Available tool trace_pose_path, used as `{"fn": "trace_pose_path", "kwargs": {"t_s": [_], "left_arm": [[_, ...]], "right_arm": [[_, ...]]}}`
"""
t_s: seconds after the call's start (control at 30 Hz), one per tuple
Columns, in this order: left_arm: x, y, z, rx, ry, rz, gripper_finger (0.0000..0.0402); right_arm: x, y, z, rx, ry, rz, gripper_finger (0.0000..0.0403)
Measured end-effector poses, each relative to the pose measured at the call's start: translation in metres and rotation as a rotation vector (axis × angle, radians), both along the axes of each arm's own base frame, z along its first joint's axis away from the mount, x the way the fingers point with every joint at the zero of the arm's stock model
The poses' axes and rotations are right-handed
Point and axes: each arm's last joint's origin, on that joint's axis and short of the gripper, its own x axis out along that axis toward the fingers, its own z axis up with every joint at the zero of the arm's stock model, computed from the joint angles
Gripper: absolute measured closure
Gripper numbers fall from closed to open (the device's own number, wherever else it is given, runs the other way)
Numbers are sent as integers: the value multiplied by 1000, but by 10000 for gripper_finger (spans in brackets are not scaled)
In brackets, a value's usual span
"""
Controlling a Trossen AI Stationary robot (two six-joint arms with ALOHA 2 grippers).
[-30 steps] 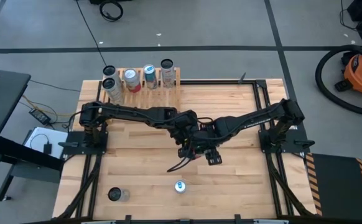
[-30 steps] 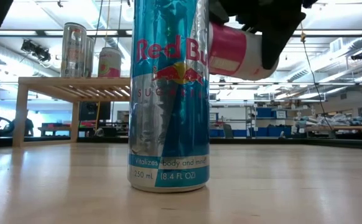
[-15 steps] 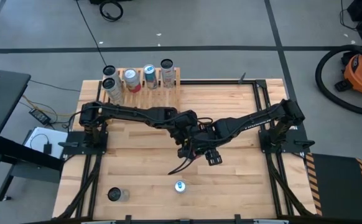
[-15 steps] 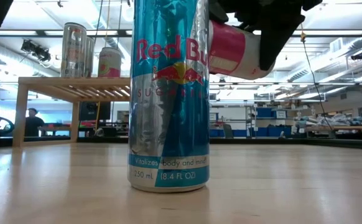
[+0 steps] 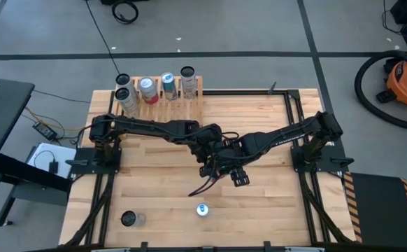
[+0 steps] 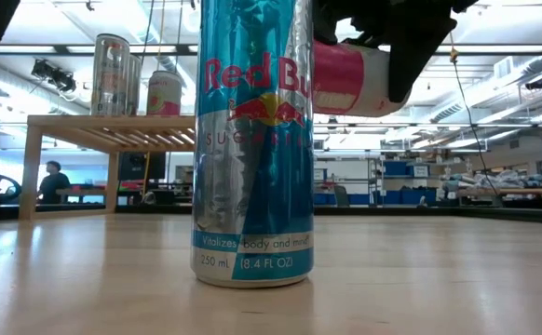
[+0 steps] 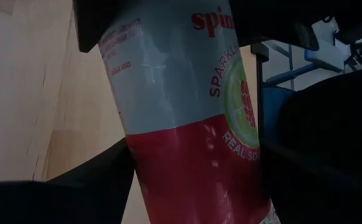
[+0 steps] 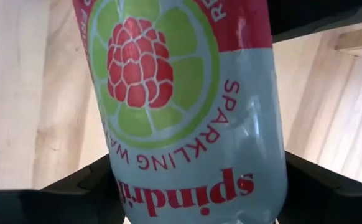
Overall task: Place canned beverage on shelf
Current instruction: Put the pink white soda can on the shelf aligned with the other pink white soda can
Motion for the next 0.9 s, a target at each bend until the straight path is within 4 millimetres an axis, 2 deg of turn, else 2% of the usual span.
{"fn": "trace_pose_path", "kwargs": {"t_s": [0.27, 0.9], "left_arm": [[0, -1, 0, -8, -4, -18, 99], [-2, -6, 0, -48, 2, -74, 90]], "right_arm": [[0, 1, 0, 52, 8, 9, 76], [7, 5, 1, 91, -61, 33, 76]]}}
